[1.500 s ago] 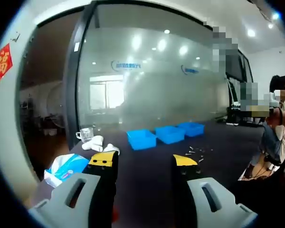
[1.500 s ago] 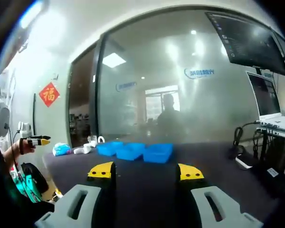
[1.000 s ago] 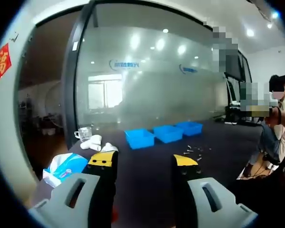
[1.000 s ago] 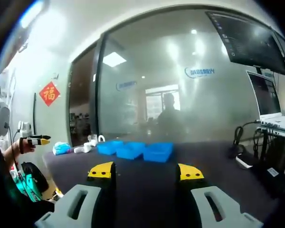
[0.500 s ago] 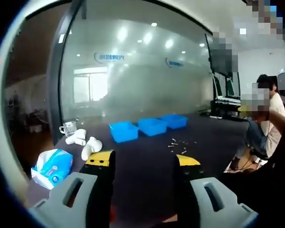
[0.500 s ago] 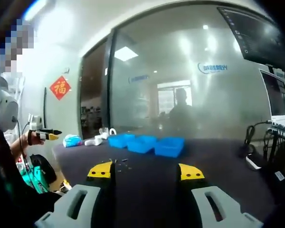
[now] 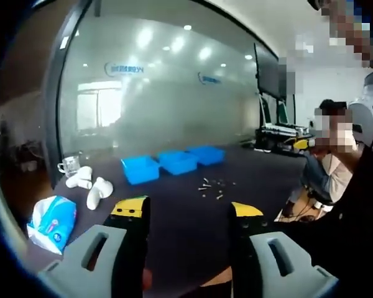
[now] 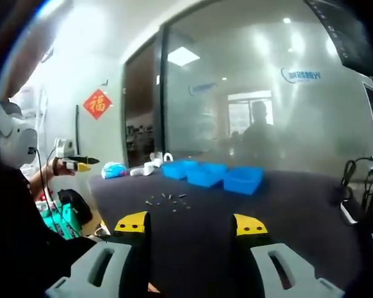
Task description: Sort the screws, nuts, and washers into the corresponding bins
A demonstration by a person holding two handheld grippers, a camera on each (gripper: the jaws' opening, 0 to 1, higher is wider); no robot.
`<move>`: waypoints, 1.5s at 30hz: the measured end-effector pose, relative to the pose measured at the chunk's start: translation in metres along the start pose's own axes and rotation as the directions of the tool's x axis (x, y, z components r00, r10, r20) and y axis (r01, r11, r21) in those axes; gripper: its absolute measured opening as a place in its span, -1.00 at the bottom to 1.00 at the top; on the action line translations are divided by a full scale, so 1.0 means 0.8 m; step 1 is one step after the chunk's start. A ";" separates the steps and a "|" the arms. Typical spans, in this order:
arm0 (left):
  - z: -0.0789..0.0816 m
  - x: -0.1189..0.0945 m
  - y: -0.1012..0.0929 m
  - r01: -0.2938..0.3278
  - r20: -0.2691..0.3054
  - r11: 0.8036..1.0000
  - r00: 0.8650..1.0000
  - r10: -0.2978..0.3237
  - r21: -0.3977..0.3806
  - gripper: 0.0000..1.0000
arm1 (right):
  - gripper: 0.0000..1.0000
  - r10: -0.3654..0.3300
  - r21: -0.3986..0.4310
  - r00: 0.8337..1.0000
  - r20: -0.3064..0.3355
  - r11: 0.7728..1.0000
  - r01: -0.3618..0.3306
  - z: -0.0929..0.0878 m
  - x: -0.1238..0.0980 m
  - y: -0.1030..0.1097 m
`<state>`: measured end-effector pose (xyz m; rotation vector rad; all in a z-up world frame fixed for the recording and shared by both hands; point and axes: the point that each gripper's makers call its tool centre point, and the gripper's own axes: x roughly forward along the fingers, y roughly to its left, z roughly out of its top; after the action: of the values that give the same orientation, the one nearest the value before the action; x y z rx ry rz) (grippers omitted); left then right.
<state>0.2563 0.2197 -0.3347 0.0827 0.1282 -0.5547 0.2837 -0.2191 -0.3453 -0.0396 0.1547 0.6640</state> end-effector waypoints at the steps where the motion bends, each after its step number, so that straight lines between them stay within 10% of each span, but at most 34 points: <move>1: -0.001 0.002 -0.004 0.015 -0.008 1.000 1.000 -0.015 0.004 -0.02 | -0.06 0.013 -0.003 1.000 -0.009 1.000 -0.013 -0.002 0.001 0.003; 27: -0.001 0.029 -0.022 0.120 -0.093 0.991 0.989 -0.115 0.059 0.02 | -0.08 0.194 -0.169 0.954 -0.228 0.957 -0.235 0.004 0.055 0.044; 45: 0.001 0.030 -0.030 0.149 -0.109 0.986 0.984 -0.140 0.073 0.03 | -0.14 0.335 -0.307 0.818 -0.467 0.807 -0.505 0.016 0.145 0.100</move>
<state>0.2636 0.1868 -0.3385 0.1819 0.2143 -0.7013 0.3261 -0.0840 -0.3499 -0.5765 0.4171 1.1391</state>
